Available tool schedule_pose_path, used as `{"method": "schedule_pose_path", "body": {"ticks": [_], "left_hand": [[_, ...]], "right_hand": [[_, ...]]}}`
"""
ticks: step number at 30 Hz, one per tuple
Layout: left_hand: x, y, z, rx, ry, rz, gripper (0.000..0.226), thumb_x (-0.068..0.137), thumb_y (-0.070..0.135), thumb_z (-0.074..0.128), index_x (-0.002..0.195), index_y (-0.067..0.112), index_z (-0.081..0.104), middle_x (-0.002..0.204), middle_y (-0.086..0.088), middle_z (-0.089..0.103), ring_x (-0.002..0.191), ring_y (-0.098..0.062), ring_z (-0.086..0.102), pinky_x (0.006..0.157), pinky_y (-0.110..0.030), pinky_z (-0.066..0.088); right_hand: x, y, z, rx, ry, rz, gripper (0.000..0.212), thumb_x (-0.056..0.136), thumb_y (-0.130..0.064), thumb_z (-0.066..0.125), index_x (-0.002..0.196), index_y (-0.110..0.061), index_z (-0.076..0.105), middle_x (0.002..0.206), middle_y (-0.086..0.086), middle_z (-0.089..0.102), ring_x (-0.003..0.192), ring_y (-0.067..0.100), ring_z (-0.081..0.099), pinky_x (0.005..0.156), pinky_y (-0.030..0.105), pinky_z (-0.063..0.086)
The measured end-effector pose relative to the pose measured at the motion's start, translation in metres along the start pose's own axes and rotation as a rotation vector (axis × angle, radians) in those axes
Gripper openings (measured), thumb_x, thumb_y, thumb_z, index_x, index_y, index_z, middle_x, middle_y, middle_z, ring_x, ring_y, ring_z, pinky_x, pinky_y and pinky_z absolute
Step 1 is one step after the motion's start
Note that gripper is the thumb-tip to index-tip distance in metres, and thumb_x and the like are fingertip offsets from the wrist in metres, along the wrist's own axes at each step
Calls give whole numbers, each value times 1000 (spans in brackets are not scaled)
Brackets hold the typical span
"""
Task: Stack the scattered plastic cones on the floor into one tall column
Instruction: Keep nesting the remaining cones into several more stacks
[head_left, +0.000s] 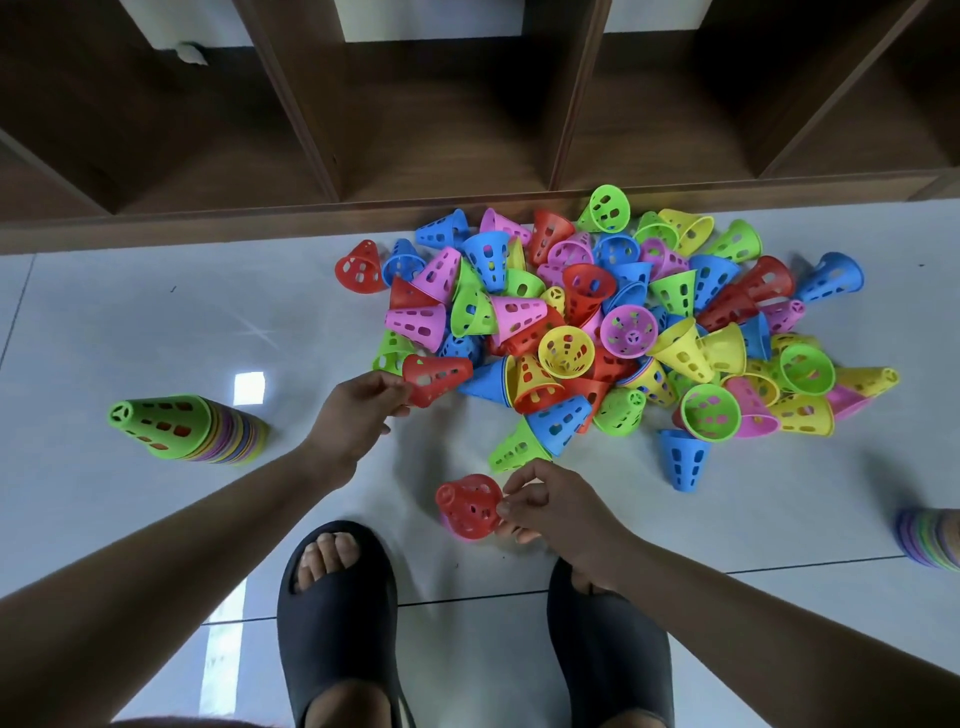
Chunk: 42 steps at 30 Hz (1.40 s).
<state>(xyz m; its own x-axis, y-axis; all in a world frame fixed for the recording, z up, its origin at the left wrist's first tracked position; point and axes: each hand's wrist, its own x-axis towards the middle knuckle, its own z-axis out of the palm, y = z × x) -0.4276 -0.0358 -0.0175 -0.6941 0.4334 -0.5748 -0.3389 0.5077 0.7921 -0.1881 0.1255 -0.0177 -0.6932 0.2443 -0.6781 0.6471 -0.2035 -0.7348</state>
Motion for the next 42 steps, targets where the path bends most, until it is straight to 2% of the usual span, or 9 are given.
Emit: {"method": "schedule_pose_path", "body": {"ticks": [7, 12, 17, 19, 23, 28, 34, 37, 42], "left_hand": [[-45, 3, -5, -102, -255, 52, 20, 108, 21, 60, 97, 10, 74, 85, -7, 66, 79, -16, 59, 73, -31, 42], [-64, -15, 1, -58, -424, 33, 22, 106, 19, 61, 91, 9, 72, 78, -8, 56, 72, -16, 49, 68, -28, 38], [-63, -36, 4, 111, -478, 12, 26, 108, 17, 60, 85, 19, 72, 76, -4, 57, 71, -16, 49, 65, -29, 37], [-61, -41, 5, 207, -470, 4, 24, 108, 23, 61, 89, 20, 73, 74, -2, 60, 71, -14, 50, 65, -28, 38], [-58, -46, 14, 343, -428, 6, 20, 107, 24, 64, 93, 14, 73, 68, 11, 67, 59, -1, 52, 61, -16, 41], [-42, -56, 12, 483, -340, 43, 4, 101, 30, 69, 101, 29, 73, 90, 5, 77, 71, -9, 68, 71, -21, 50], [-15, -33, -1, 251, -126, 52, 26, 103, 24, 67, 125, 36, 60, 101, -5, 79, 81, -21, 78, 72, -33, 52], [1, -18, -9, 159, -42, 85, 41, 103, 23, 67, 136, 40, 51, 106, -4, 77, 84, -21, 79, 76, -36, 54], [24, -6, -20, 102, 16, 51, 48, 104, 24, 65, 143, 46, 47, 108, 0, 79, 90, -21, 80, 83, -38, 56]], "right_hand": [[8, 7, -5, -189, 64, -5, 19, 84, -11, 81, 97, -18, 69, 96, 1, 78, 86, 25, 77, 77, 44, 66], [6, -6, -27, -330, 441, -163, 13, 92, -28, 77, 94, -31, 65, 93, -11, 71, 72, 9, 70, 62, 27, 52], [18, -9, -47, -373, 640, -213, 42, 88, -39, 81, 113, -26, 51, 108, -13, 59, 94, 13, 60, 67, 26, 41], [26, -9, -52, -391, 619, -170, 48, 87, -44, 81, 118, -24, 49, 113, -8, 60, 100, 17, 59, 73, 31, 44], [36, -16, -57, -385, 573, -106, 47, 87, -57, 76, 113, -28, 50, 105, -7, 65, 85, 27, 69, 71, 42, 59], [41, -25, -61, -507, 529, -139, 35, 91, -51, 73, 112, -29, 53, 97, -7, 70, 83, 21, 72, 75, 47, 61], [38, -30, -63, -542, 506, -172, 22, 92, -33, 73, 108, -31, 58, 98, -12, 67, 90, 15, 68, 73, 37, 58], [38, -29, -62, -548, 482, -146, 21, 88, -32, 72, 99, -33, 54, 96, -7, 69, 78, 19, 69, 66, 42, 59], [37, -20, -61, -466, 402, -157, 15, 91, -35, 75, 100, -36, 63, 95, -9, 73, 72, 13, 75, 68, 47, 65]]}}
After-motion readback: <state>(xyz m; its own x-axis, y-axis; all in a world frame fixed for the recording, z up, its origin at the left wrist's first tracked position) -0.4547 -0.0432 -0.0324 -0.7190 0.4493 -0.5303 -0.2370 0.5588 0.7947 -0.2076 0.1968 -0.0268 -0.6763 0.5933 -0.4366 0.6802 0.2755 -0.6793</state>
